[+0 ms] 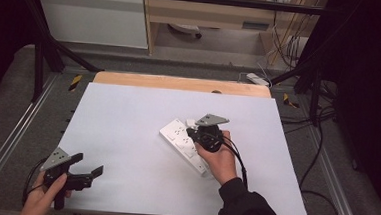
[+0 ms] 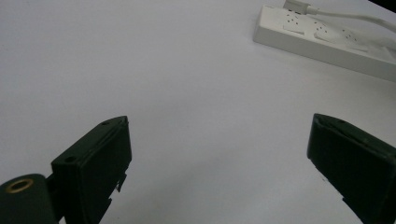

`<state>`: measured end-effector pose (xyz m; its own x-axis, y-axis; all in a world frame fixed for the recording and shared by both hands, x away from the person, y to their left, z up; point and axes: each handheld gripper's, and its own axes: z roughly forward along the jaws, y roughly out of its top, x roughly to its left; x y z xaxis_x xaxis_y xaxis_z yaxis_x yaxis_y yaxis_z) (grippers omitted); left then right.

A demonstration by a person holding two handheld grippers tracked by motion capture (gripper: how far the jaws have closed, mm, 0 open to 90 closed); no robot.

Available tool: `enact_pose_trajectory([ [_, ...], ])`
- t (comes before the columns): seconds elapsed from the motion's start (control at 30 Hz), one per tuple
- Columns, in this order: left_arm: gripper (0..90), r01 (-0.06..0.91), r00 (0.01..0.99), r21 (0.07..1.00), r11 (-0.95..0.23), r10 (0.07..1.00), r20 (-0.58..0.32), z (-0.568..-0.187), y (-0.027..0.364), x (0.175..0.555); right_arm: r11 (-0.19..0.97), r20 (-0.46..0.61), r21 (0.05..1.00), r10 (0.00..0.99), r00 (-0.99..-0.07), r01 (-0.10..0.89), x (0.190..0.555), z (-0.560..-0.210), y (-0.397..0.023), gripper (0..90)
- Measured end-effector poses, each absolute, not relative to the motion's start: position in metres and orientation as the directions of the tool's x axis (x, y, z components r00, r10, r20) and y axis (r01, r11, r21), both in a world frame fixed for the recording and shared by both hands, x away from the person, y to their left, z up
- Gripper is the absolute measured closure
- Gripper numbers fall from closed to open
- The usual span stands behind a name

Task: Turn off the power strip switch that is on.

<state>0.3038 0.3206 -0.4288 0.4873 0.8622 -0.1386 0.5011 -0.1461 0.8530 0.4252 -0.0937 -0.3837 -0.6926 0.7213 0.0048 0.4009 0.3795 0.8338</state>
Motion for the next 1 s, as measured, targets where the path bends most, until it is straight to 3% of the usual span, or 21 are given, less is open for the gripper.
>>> enact_pose_trajectory([
  [1.0,6.5,0.504,0.491,0.85,-0.151,0.86,-0.139,-0.429,0.32,0.304,0.416,0.024,0.8,0.697,-0.717,0.432,0.428,-0.409,-0.072,90.0],
])
